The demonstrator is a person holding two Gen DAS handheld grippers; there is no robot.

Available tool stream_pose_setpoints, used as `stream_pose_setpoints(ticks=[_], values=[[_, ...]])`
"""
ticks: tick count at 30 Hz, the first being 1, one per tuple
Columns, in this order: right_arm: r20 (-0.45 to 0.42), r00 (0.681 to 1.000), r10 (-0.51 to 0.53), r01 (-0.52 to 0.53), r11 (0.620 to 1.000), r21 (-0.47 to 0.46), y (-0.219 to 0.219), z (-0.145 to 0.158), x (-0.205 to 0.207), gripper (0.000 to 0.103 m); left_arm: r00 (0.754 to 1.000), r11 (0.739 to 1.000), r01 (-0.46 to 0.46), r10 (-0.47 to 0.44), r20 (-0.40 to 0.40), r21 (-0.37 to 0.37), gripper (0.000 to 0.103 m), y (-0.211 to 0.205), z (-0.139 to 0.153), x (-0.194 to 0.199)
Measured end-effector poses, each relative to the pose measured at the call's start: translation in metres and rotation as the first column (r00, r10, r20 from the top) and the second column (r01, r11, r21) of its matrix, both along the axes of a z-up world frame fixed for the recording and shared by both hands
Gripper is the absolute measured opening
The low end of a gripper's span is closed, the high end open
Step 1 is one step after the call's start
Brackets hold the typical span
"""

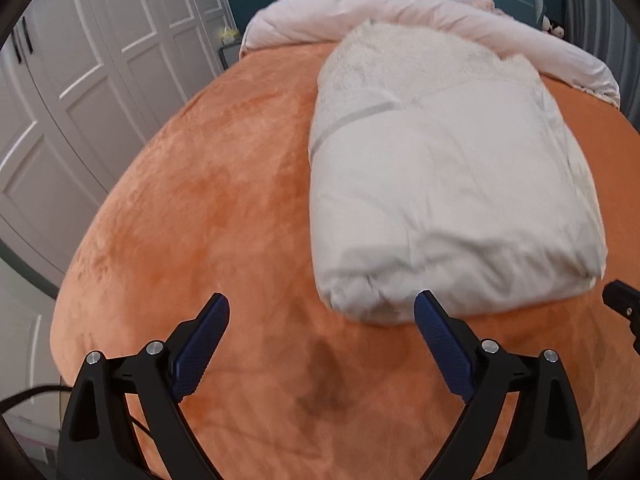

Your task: Fold large clothes

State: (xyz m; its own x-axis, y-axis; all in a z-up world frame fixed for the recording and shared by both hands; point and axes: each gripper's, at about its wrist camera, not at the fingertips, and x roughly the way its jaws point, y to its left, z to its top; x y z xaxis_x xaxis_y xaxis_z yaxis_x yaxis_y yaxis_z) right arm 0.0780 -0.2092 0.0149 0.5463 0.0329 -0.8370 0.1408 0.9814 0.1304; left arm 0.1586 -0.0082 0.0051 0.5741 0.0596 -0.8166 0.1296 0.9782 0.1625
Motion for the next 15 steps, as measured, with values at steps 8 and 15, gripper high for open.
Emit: stream_pose_setpoints(ticks=[8, 15], values=[[-0.020, 0.994, -0.103, 0.105, 0.989, 0.109, -0.026, -0.004, -0.001, 0.020, 0.998, 0.997, -0.069, 0.069, -0.009, 0.035, 0.091, 0.023, -0.014, 0.004], [0.006, 0.998, -0.064, 0.063, 0.997, 0.034, -0.018, 0.014, 0.044, 0.030, 0.996, 0.995, -0.084, 0.085, -0.020, 0.052, 0.091, 0.033, -0.020, 0.047]])
